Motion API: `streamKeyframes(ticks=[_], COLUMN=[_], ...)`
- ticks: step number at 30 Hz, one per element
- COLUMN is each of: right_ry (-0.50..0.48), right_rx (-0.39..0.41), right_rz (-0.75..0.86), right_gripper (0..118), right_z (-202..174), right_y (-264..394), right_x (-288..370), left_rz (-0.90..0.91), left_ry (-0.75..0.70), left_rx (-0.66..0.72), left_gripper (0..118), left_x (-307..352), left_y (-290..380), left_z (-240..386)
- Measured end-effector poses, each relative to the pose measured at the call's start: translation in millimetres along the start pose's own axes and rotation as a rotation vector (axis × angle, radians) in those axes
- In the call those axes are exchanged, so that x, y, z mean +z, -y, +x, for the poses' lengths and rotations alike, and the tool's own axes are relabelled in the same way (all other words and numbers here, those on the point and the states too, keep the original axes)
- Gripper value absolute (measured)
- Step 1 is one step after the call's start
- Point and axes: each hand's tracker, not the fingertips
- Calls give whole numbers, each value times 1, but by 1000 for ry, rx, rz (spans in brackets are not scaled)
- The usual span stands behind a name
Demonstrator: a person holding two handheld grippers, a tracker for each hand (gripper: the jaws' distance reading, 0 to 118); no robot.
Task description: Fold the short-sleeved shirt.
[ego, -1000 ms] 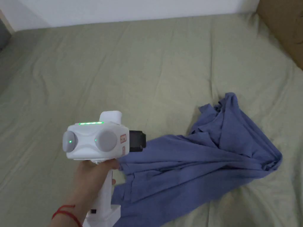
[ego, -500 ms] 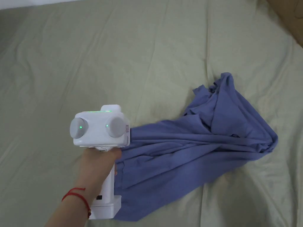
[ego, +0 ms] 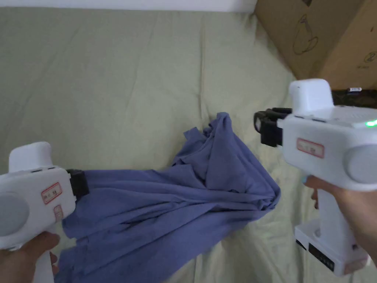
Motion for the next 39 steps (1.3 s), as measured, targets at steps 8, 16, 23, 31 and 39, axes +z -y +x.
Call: streamKeyframes(ticks=[8,16,23,31,39], right_ry=[55,145,117,138,146], right_rx=[-265,-220,-148,-128,-127], right_rz=[-314,-668,-466,-67,335], right_gripper=[117,82,17,16,16], right_z=[31,36,29,44,40], right_y=[-51,-21,-34,-65,-109], right_x=[-176,-246,-202,-53,155], left_rz=[-36,-54,-27,190,629], left_ry=[-34,-33,-31,-16,-65], left_rx=[3,-3,-30,-80,-230], left_gripper=[3,3,3,3,3], left_x=[-16,-35,-28,46,228], left_y=[13,5,-7,-48,-111], left_z=[-1,-11,-12,-1,31])
